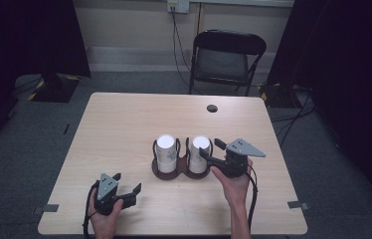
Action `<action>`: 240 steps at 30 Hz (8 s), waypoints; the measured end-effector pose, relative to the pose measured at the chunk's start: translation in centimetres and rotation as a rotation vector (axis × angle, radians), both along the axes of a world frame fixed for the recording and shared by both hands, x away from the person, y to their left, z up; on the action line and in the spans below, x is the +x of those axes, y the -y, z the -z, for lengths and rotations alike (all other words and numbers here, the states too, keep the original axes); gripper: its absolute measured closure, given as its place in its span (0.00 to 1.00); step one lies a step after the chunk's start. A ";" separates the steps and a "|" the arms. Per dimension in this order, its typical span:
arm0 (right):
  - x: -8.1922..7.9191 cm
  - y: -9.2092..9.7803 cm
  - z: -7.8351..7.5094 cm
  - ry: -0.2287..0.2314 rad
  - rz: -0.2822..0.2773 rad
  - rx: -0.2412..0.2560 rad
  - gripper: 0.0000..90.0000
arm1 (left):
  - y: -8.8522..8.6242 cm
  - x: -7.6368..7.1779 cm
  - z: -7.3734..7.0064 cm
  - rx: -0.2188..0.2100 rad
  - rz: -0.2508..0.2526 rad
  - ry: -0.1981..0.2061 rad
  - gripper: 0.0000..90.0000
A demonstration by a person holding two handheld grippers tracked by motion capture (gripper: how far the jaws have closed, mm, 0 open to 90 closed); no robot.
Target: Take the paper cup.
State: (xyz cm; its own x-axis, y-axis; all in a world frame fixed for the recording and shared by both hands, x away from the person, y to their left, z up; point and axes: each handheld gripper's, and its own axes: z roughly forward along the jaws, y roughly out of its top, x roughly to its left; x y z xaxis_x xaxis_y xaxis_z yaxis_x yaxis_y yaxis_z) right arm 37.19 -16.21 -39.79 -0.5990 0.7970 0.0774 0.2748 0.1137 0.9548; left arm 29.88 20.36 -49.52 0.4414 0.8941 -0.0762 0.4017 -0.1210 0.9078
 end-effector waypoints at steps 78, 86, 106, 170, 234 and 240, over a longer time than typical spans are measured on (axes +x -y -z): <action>3.6 -2.6 -1.7 0.038 -0.052 -0.039 0.41 | 0.0 0.0 0.0 0.006 -0.031 0.001 0.18; 3.5 -2.7 -2.4 0.052 -0.050 -0.040 0.41 | 0.1 0.0 0.0 0.010 -0.033 0.002 0.18; 3.3 -2.5 -3.9 0.078 -0.032 -0.022 0.41 | 0.2 0.1 0.0 0.015 -0.034 -0.011 0.18; -4.0 0.1 -0.1 -0.143 -0.105 0.388 0.41 | 4.1 0.0 -1.4 -0.087 0.119 0.023 0.40; -3.4 -2.7 2.4 -0.522 -0.219 0.487 0.39 | 10.1 -1.4 -2.2 -0.079 0.325 0.279 0.89; -3.3 -2.7 2.5 -0.498 -0.201 0.477 0.38 | 9.6 -1.5 -2.5 -0.114 0.344 0.263 0.93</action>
State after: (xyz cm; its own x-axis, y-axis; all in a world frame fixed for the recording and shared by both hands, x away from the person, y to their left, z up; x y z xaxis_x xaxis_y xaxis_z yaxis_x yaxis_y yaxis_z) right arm 33.85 -13.50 -42.30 -0.5336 0.4861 0.6921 0.7082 -0.1905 0.6799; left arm 28.41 10.78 -47.02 0.7292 0.6842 -0.0114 0.1093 -0.1000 0.9890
